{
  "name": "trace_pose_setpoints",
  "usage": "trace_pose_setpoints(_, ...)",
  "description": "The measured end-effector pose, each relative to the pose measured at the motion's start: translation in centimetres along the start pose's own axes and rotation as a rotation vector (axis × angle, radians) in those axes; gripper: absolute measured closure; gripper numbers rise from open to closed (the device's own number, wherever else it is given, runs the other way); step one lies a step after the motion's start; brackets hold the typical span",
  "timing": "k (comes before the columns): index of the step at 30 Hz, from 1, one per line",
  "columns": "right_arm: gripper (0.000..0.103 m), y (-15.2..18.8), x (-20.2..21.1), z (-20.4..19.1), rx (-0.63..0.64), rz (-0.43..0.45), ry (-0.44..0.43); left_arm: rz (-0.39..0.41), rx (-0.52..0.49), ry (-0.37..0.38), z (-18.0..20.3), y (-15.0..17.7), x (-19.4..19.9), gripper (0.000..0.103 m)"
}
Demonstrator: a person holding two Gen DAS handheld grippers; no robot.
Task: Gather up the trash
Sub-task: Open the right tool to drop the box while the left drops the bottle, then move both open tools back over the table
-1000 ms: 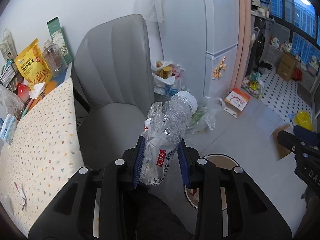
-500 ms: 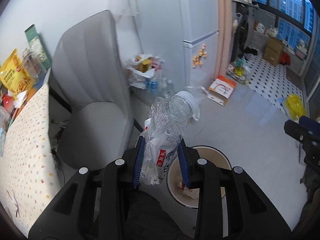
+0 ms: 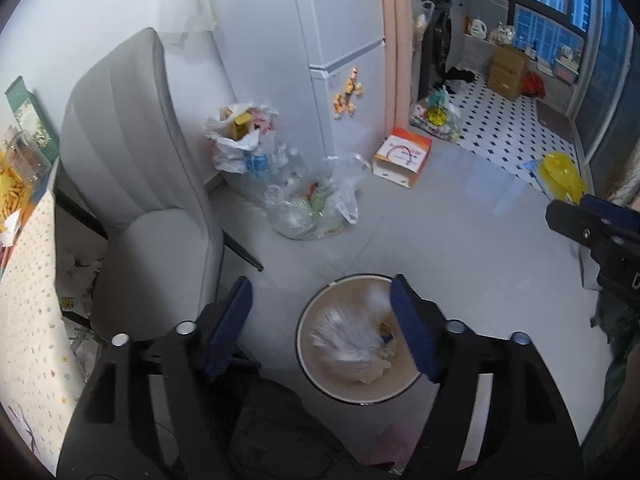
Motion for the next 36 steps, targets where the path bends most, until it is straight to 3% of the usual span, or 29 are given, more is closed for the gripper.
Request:
trace_pose_setpoints(5, 0.05, -0.1, 0.2, -0.8, 0.015, 0.009, -0.018, 0.023, 0.049, -0.051, -2.7, -0.2, 0.9, 0.014)
trace_pose_setpoints(10, 0.034, -0.2, 0.6, -2.3, 0.039, 0.032, -0.031, 0.066, 0.145, -0.106, -6.7, 0.2, 2.7, 0.007)
trace_pose_setpoints(16, 0.024, -0.1, 1.4, -5.8, 0.096, 0.045, -0.067, 0.08, 0.218, -0.159, -10.9, 1.6, 4.5, 0.006)
trace_pose_setpoints(27, 0.02, 0.9, 3.5, -13.9, 0.213, 0.059, -0.15, 0.106, 0.348, -0.245, -18.7, 5.8, 8.4, 0.006)
trace_pose_setpoints(36, 0.009, 2.3, 5.8, -19.8, 0.286, 0.081, -0.214, 0.138, 0.455, -0.294, -24.2, 10.0, 11.6, 0.006)
Point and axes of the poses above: each gripper's, at about its wrist camera, not at the fingertips, and x roughly against the way its jaws point, z to its right, y to its underside, the point moved 2 cm from there along -x, roughly the way its jaws point, and after that the axes turned 11 degrees about -y, right-handed, at the moved point
